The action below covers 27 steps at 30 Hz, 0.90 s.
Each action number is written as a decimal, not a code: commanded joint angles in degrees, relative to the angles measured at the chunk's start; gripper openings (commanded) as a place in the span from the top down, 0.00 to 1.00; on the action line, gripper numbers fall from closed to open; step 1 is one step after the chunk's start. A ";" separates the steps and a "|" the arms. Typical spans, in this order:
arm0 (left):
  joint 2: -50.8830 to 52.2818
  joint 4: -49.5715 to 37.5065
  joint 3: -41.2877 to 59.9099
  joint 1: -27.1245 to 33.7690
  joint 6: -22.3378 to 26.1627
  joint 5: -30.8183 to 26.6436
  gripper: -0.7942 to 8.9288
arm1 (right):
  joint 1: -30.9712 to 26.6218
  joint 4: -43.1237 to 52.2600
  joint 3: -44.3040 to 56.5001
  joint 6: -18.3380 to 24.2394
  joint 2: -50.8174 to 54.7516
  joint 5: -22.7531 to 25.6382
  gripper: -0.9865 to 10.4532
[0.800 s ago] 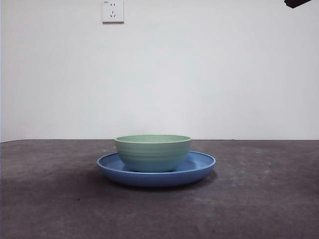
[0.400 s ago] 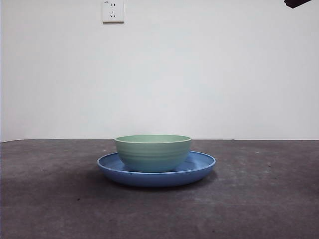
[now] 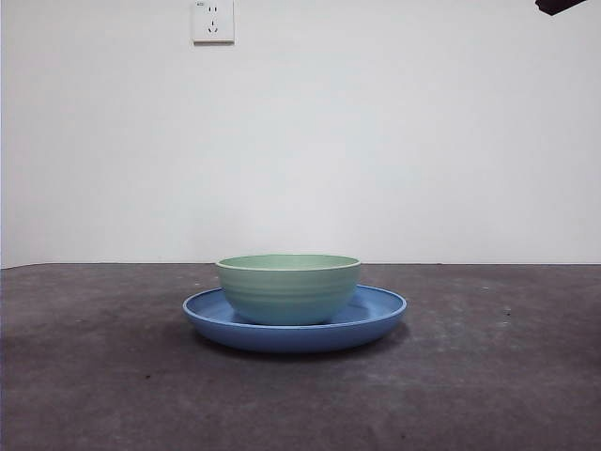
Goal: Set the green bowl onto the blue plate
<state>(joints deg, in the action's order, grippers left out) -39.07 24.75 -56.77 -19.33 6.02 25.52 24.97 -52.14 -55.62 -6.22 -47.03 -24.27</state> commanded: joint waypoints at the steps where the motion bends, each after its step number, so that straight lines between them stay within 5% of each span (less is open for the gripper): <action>1: 4.57 -9.11 3.21 6.60 0.87 -4.68 0.91 | 0.35 0.33 -1.03 0.50 -0.42 -0.13 0.91; 10: 20.63 -18.71 21.05 19.52 0.39 -18.99 0.91 | 0.35 0.33 -1.03 0.50 -0.42 -0.15 0.91; 27: 38.88 -18.56 48.54 22.86 -1.79 -19.30 0.91 | 0.35 0.48 -1.03 0.50 -0.42 -0.15 0.91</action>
<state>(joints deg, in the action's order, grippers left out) -0.27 7.05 -8.60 3.36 5.10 6.31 24.97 -52.07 -55.64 -6.22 -47.03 -24.27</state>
